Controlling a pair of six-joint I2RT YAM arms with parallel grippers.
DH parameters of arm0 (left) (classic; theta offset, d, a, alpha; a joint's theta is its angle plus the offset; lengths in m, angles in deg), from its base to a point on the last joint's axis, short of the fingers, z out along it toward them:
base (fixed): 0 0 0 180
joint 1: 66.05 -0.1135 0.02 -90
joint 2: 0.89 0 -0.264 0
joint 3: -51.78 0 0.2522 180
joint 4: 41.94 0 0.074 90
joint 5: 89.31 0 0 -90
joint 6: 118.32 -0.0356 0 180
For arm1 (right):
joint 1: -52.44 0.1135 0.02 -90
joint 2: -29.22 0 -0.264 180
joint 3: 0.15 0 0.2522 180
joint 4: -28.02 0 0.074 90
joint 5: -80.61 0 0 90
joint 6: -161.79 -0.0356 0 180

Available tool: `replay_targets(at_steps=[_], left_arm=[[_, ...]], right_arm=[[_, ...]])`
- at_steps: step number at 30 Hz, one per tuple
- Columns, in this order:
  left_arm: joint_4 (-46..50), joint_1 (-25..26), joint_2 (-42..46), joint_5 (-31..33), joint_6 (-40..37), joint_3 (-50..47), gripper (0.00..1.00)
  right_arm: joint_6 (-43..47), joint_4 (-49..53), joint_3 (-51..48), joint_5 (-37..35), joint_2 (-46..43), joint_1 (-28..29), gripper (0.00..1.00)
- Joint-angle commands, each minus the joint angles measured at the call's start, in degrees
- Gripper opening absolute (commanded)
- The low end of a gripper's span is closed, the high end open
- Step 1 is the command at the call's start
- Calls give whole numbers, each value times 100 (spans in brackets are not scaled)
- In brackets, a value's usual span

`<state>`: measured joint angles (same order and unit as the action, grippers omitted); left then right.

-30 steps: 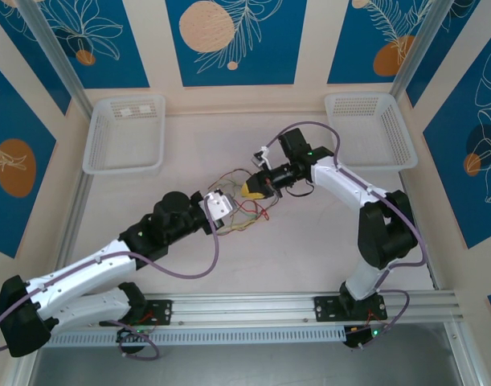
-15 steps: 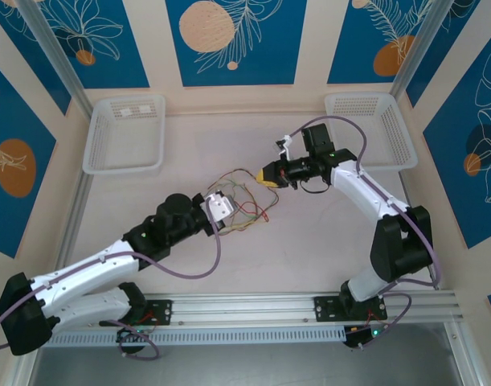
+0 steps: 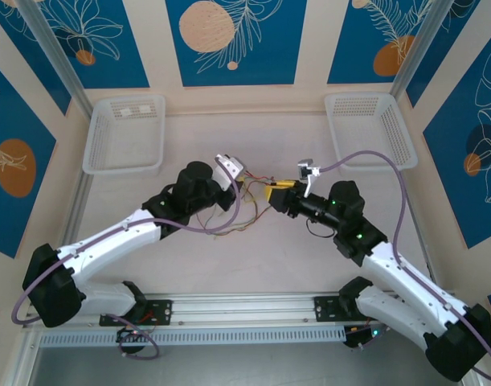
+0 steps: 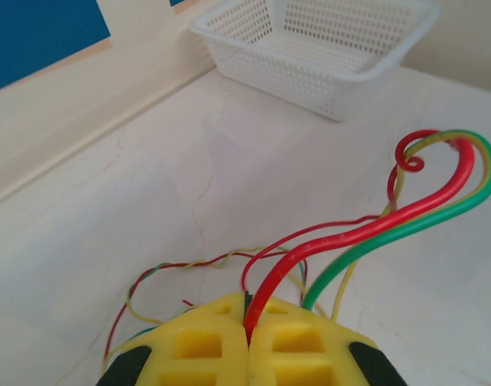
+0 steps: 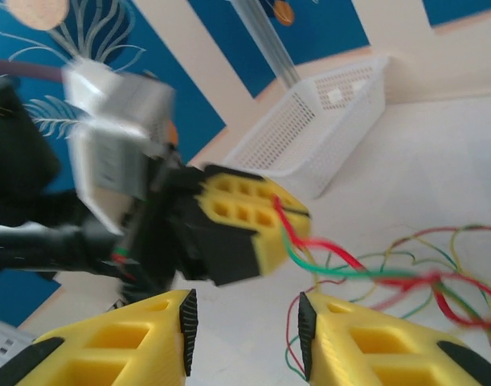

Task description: Untangle the cables

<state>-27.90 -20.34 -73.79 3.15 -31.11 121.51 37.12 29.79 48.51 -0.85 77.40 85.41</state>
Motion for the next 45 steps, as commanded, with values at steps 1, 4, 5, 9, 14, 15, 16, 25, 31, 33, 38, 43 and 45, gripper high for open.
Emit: replay_targets(at_steps=[1, 4, 5, 9, 14, 15, 16, 25, 31, 33, 38, 43, 45], left_arm=[[-81, -81, -28, -330, 568, 206, 0], [-212, -82, -14, -494, 535, 157, 0], [-253, -85, -14, -524, 534, 135, 0], [-384, -86, 47, -669, 547, 56, 0], [-537, -87, 188, -886, 542, -55, 0], [-552, -83, 235, -909, 547, -75, 0], [-575, -87, 282, -911, 558, -107, 0], [-549, -103, 606, -679, 498, -269, 0], [-415, -261, 603, -266, 503, -159, 0], [-288, -382, 617, 78, 544, -139, 0], [-188, -980, 1048, 949, 960, -485, 0], [-89, -1678, 1710, 1116, 1276, -934, 0], [99, -1811, 1877, 1285, 1278, -988, 0]], right_arm=[[-682, -1025, -197, -51, 373, 117, 41], [-844, -1514, -285, -157, 687, 331, 45], [-871, -1655, -288, -159, 783, 363, 45], [-835, -2063, -137, -20, 1194, 403, 48], [-687, -2268, 176, 208, 1775, 399, 48], [-646, -2293, 178, 161, 1819, 395, 46], [-584, -2413, 144, 120, 1855, 394, 43], [-242, -2259, 90, -58, 1662, 294, 2], [-166, -1951, 37, 7, 1497, 183, 0], [-16, -1794, 50, 140, 1475, 180, 0], [451, -421, 530, 409, 1616, 158, 0], [80, -213, 271, 348, 1602, -134, 0], [-64, -261, 112, 239, 1505, -254, 0]])
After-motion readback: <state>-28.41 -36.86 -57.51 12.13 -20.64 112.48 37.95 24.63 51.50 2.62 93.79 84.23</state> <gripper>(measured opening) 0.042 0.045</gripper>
